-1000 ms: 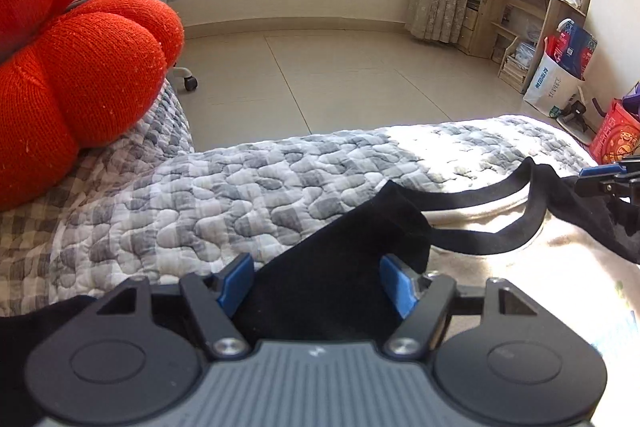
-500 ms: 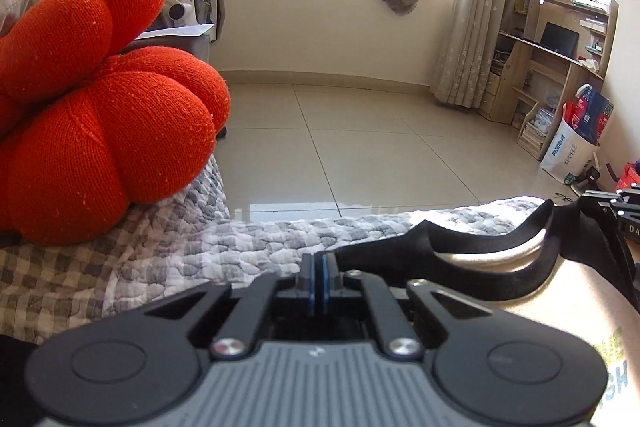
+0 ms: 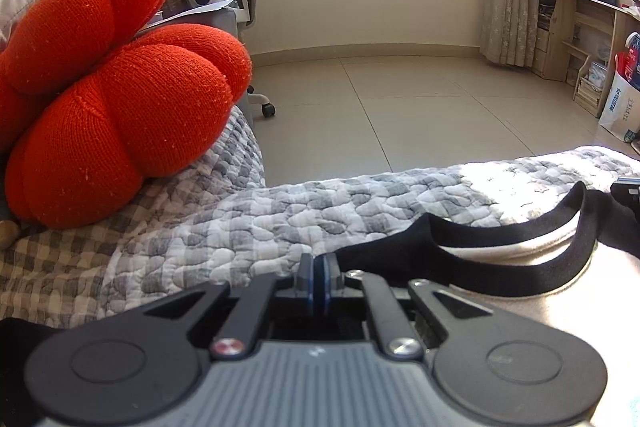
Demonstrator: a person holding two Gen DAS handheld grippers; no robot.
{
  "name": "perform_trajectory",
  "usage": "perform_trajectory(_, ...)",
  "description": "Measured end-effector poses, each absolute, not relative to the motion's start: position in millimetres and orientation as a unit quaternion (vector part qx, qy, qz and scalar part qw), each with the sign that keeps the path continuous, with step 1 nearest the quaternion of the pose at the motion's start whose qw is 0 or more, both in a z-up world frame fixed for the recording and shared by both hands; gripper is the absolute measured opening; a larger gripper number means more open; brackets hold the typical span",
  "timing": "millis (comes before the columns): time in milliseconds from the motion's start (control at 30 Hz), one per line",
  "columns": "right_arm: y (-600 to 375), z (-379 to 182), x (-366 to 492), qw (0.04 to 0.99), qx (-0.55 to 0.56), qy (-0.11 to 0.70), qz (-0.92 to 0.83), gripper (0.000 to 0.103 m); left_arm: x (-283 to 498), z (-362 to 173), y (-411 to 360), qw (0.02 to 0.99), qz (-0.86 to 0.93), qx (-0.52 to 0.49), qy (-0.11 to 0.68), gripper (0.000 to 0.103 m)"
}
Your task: Fold clothes
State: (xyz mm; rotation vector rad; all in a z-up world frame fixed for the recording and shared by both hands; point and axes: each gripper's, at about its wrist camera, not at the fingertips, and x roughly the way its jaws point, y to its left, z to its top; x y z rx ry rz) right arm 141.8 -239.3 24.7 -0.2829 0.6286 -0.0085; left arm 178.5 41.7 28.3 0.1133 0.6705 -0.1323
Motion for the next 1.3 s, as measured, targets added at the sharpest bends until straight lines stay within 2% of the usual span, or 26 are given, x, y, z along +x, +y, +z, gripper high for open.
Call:
perform_trajectory(67, -243.9, 32.9, 135.3, 0.944, -0.133, 0.302, -0.019, 0.010, 177.1, 36.7, 49.3, 0.944, -0.046, 0.055, 0.323, 0.006)
perform_trajectory(100, -248.8, 39.1, 132.0, 0.946, -0.123, 0.298, -0.022, 0.019, 175.0, 42.2, 54.8, 0.945, -0.045, 0.047, 0.320, 0.006)
perform_trajectory(233, -278.1, 66.6, 113.0, 0.952, -0.051, 0.300, -0.015, 0.020, 166.9, 65.5, 77.5, 0.947, -0.038, 0.004, 0.318, 0.006)
perform_trajectory(367, -294.6, 69.3, 97.6, 0.931, -0.010, 0.364, 0.028, 0.020, 154.2, 80.7, 89.4, 0.940, -0.037, -0.025, 0.338, 0.006)
perform_trajectory(500, -304.1, 51.4, 76.4, 0.899, -0.029, 0.436, 0.041, 0.020, 131.4, 66.6, 89.0, 0.924, -0.062, -0.009, 0.377, 0.017)
perform_trajectory(533, -313.1, 48.0, 70.0, 0.900, -0.023, 0.434, 0.020, 0.027, 125.8, 57.2, 88.8, 0.921, -0.057, 0.010, 0.384, 0.020)
perform_trajectory(567, -323.8, 45.7, 63.4, 0.901, -0.009, 0.433, -0.002, 0.037, 122.9, 43.9, 89.6, 0.915, -0.042, 0.040, 0.398, 0.029)
perform_trajectory(600, -338.4, 46.2, 56.3, 0.901, 0.025, 0.433, -0.025, 0.037, 121.8, 29.8, 94.7, 0.907, -0.018, 0.067, 0.416, 0.034)
perform_trajectory(633, -352.1, 47.3, 49.2, 0.899, 0.057, 0.430, -0.049, 0.023, 116.7, 24.7, 104.2, 0.911, -0.020, 0.063, 0.407, 0.037)
perform_trajectory(667, -363.6, 50.9, 41.1, 0.900, 0.082, 0.422, -0.075, 0.018, 111.9, 26.5, 112.5, 0.916, -0.026, 0.051, 0.398, 0.038)
perform_trajectory(700, -376.2, 57.7, 30.5, 0.901, 0.106, 0.408, -0.100, 0.018, 106.4, 31.7, 116.6, 0.918, -0.021, 0.045, 0.394, 0.038)
perform_trajectory(800, -409.1, 74.6, 2.8, 0.896, 0.160, 0.374, -0.176, 0.029, 88.6, 49.7, 125.2, 0.923, 0.004, 0.032, 0.383, 0.038)
perform_trajectory(933, -438.7, 71.2, -20.6, 0.872, 0.274, 0.373, -0.158, 0.029, 69.9, 65.2, 132.0, 0.924, 0.030, 0.003, 0.381, 0.038)
perform_trajectory(1167, -436.6, 56.3, -20.3, 0.839, 0.361, 0.389, -0.124, 0.030, 40.4, 78.4, 136.2, 0.905, 0.035, -0.134, 0.402, 0.039)
perform_trajectory(1233, -436.6, 53.1, -17.2, 0.836, 0.365, 0.389, -0.128, 0.040, 34.0, 77.2, 133.9, 0.901, 0.035, -0.149, 0.405, 0.041)
perform_trajectory(1300, -436.8, 48.8, -13.4, 0.835, 0.364, 0.390, -0.134, 0.043, 32.2, 71.5, 132.7, 0.900, 0.034, -0.149, 0.408, 0.043)
